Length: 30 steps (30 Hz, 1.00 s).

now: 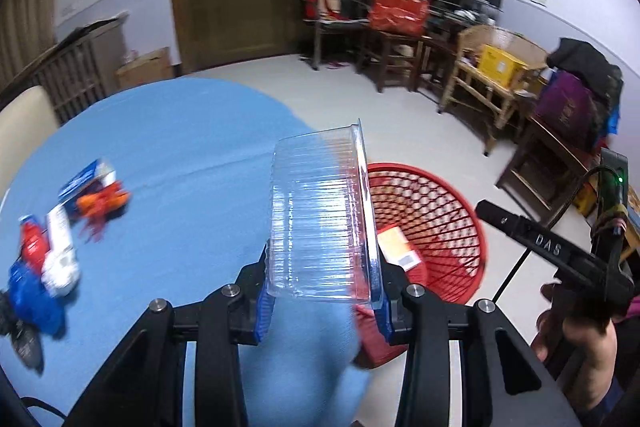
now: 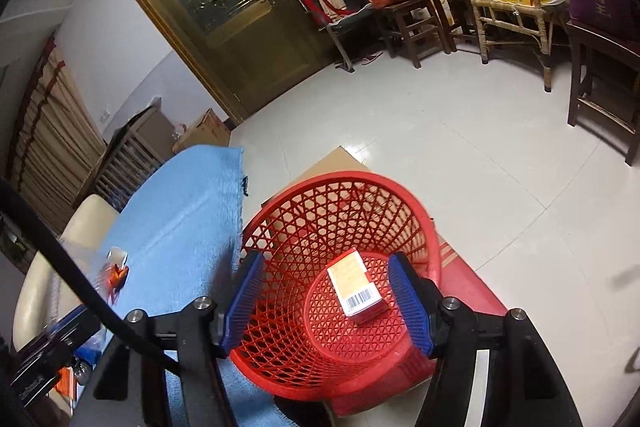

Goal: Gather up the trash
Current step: 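Open the right gripper over the wastebasket while the left drops the plastic tray in, then return both tools to the table toward the black and blue bags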

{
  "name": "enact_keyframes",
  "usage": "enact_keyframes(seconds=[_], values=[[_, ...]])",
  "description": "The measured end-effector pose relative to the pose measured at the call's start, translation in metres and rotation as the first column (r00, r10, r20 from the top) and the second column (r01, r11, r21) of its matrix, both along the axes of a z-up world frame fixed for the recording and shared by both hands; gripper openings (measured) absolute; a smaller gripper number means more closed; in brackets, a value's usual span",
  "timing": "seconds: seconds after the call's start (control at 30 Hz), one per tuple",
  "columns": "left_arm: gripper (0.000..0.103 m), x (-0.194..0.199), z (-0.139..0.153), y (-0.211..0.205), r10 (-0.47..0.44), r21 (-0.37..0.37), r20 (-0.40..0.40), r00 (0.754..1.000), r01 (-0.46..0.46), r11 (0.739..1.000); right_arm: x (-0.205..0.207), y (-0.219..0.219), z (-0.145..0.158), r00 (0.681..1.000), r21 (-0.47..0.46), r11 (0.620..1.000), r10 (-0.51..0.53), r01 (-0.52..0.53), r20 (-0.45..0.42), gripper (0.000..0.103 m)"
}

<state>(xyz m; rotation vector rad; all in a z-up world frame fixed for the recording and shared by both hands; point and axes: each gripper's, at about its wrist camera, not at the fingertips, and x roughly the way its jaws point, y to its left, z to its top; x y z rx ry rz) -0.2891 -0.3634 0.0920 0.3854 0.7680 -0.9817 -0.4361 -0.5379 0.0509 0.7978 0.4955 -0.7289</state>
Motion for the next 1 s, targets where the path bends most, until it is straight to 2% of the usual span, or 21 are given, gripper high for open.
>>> enact_keyframes(seconds=[0.17,0.23,0.27,0.33,0.43,0.57,0.8,1.0], values=[[0.043,-0.007,-0.009,-0.038,-0.068,0.021,-0.032,0.997,0.069,0.997,-0.012,-0.007,0.004,0.999,0.003,1.000,-0.031,0.031,0.018,0.068],[0.046,-0.010,-0.012,-0.048,-0.098,0.029,-0.044,0.994,0.099,0.995,-0.015,-0.009,0.005,0.999,0.005,0.999,-0.037,0.037,0.022,0.068],[0.062,-0.011,-0.015,-0.055,-0.110,0.040,-0.048,0.993,0.112,0.993,-0.016,-0.009,0.006,0.999,0.006,0.999,-0.040,0.040,0.023,0.068],[0.082,-0.013,-0.018,-0.064,-0.116,0.051,-0.044,0.992,0.118,0.992,-0.017,-0.011,0.006,0.999,0.006,0.999,-0.042,0.042,0.025,0.068],[0.082,-0.014,-0.020,-0.069,-0.101,0.074,-0.014,0.995,0.102,0.992,-0.016,-0.011,0.006,0.999,0.007,0.999,-0.042,0.042,0.027,0.068],[0.082,-0.008,-0.014,-0.056,-0.079,0.051,-0.009,0.997,0.080,0.996,-0.014,-0.009,0.006,0.999,0.003,0.999,-0.034,0.034,0.022,0.068],[0.082,0.019,-0.009,-0.001,0.031,0.023,-0.007,0.999,-0.031,0.999,0.008,0.007,0.003,1.000,0.015,0.999,0.028,-0.028,0.012,0.068],[0.082,0.040,-0.013,0.057,0.150,0.012,-0.026,0.988,-0.149,0.989,0.041,0.035,0.004,0.991,0.009,0.991,0.131,-0.130,-0.016,0.068]])
